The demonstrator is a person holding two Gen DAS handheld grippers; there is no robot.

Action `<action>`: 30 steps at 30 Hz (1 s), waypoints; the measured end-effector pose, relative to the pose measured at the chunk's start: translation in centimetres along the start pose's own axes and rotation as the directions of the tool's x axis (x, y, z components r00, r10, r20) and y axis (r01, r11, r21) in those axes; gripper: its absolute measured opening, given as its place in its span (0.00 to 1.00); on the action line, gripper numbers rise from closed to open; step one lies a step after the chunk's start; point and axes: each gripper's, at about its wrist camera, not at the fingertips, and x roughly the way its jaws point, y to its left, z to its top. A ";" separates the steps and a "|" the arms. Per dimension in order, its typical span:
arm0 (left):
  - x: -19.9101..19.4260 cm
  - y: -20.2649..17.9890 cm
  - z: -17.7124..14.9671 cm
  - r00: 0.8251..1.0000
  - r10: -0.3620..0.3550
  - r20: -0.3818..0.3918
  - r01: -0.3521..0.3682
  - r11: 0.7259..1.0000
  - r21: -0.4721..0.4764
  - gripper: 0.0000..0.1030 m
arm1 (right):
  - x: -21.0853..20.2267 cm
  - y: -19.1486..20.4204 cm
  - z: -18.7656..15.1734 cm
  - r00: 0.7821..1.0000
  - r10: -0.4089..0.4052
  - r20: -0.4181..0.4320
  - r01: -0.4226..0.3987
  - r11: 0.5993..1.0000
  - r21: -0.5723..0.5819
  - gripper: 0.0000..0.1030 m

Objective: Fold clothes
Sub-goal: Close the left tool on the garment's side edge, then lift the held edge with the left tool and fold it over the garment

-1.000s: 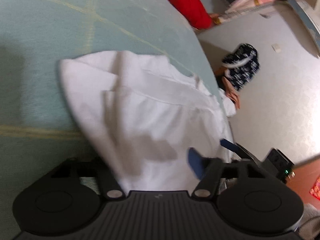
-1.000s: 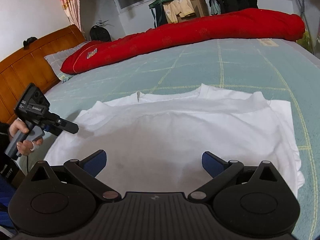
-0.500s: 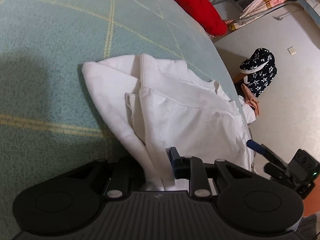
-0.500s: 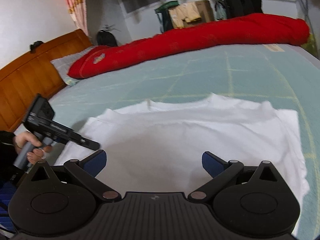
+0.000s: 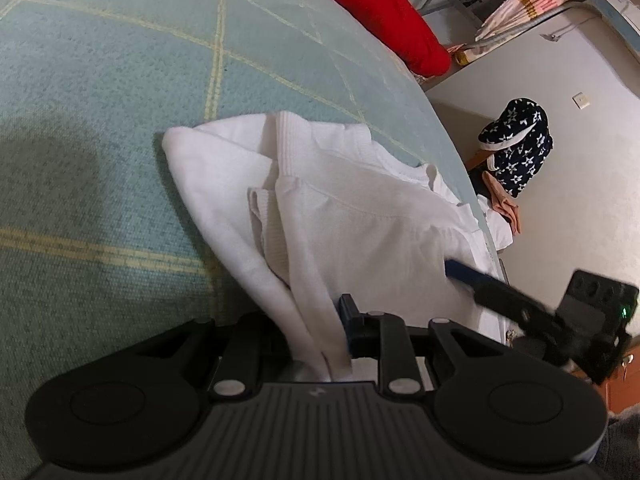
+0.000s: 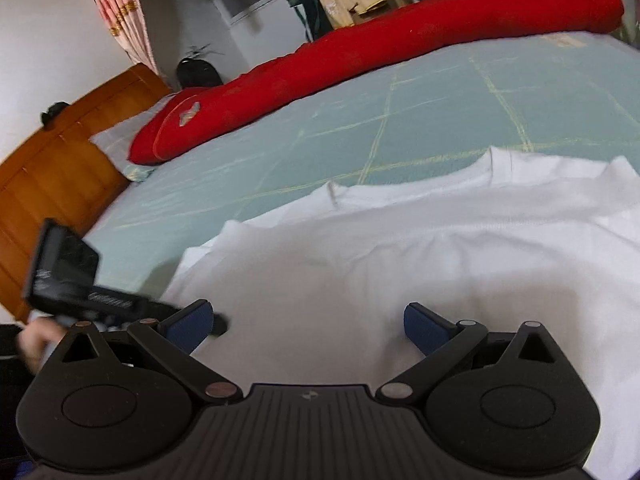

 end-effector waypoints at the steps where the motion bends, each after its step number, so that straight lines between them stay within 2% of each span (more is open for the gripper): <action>1: -0.1 0.1 0.0 1.000 -0.002 0.000 0.002 1.000 -0.001 0.22 | 0.4 0.0 0.3 1.000 -0.014 0.009 0.014 1.000 -0.003 1.00; 4: -0.1 0.0 0.0 1.000 -0.001 0.001 0.001 1.000 0.001 0.22 | 1.4 -0.4 1.3 0.999 -0.035 0.021 0.035 0.999 0.015 1.00; 8: -0.1 -0.2 0.0 1.000 0.015 -0.003 -0.015 1.000 0.004 0.22 | 0.8 -0.5 1.8 0.999 -0.013 0.046 0.011 1.000 0.025 1.00; 17: -0.1 -3.8 0.4 0.985 0.173 -0.027 -0.170 0.983 0.070 0.18 | -3.7 -0.4 0.0 0.998 -0.015 0.053 0.019 0.997 -0.079 1.00; 24: -0.3 -6.9 0.7 0.963 0.269 -0.023 -0.264 0.955 0.139 0.14 | -8.0 -0.6 -0.8 0.991 -0.033 0.129 0.053 0.986 -0.159 1.00; 30: -1.4 -10.1 1.2 0.962 0.272 -0.014 -0.266 0.950 0.165 0.13 | -10.1 -1.7 -1.7 0.987 -0.017 0.157 0.042 0.986 -0.161 1.00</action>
